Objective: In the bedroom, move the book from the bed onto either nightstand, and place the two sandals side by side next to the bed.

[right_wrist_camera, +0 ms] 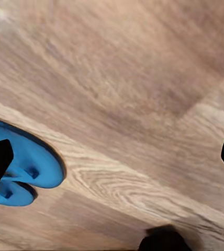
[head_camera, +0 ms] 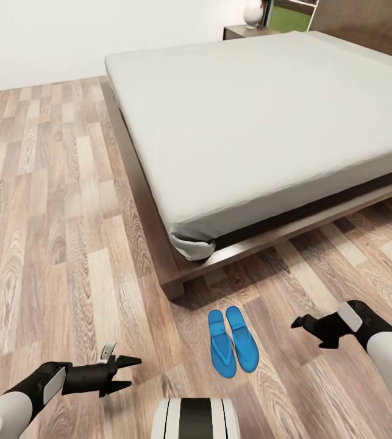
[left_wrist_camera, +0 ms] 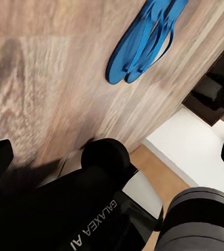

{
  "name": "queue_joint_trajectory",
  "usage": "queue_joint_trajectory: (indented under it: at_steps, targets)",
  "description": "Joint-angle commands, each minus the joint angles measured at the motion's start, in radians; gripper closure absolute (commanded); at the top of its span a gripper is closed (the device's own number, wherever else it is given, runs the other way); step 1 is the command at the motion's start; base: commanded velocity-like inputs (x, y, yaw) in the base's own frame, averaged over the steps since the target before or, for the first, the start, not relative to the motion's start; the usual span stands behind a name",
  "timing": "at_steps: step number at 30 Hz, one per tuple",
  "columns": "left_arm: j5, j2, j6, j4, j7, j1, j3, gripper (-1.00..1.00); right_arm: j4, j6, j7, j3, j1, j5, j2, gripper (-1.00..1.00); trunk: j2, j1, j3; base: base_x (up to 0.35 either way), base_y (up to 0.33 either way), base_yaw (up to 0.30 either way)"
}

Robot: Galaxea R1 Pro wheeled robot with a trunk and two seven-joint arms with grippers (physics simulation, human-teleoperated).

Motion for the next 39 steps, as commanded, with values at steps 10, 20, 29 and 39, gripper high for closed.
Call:
queue_joint_trajectory:
  at_steps: [10,20,29,39]
  targets:
    - [0.000,0.025,-0.063,-0.002,-0.001,0.000,-0.001,-1.00,0.242,-0.295,0.256,-0.151,0.035,-0.070,-0.059,-1.00,0.002,-0.005,0.038,0.000,0.000,0.000]
    - [-0.001,0.041,-0.100,0.001,-0.005,0.000,-0.003,-1.00,0.311,-0.505,0.636,-0.168,0.191,-0.085,-0.016,-1.00,0.004,-0.009,0.077,0.000,0.000,0.000]
    - [0.001,0.055,-0.159,0.005,-0.010,0.000,-0.003,-1.00,0.319,-0.556,0.802,-0.170,0.279,-0.090,0.036,-1.00,0.007,-0.013,0.112,0.000,0.000,0.000]
    - [0.000,0.057,-0.215,0.024,-0.010,0.000,-0.003,-1.00,0.320,-0.563,0.835,-0.172,0.298,-0.094,0.064,-1.00,0.009,-0.018,0.150,0.000,0.000,0.000]
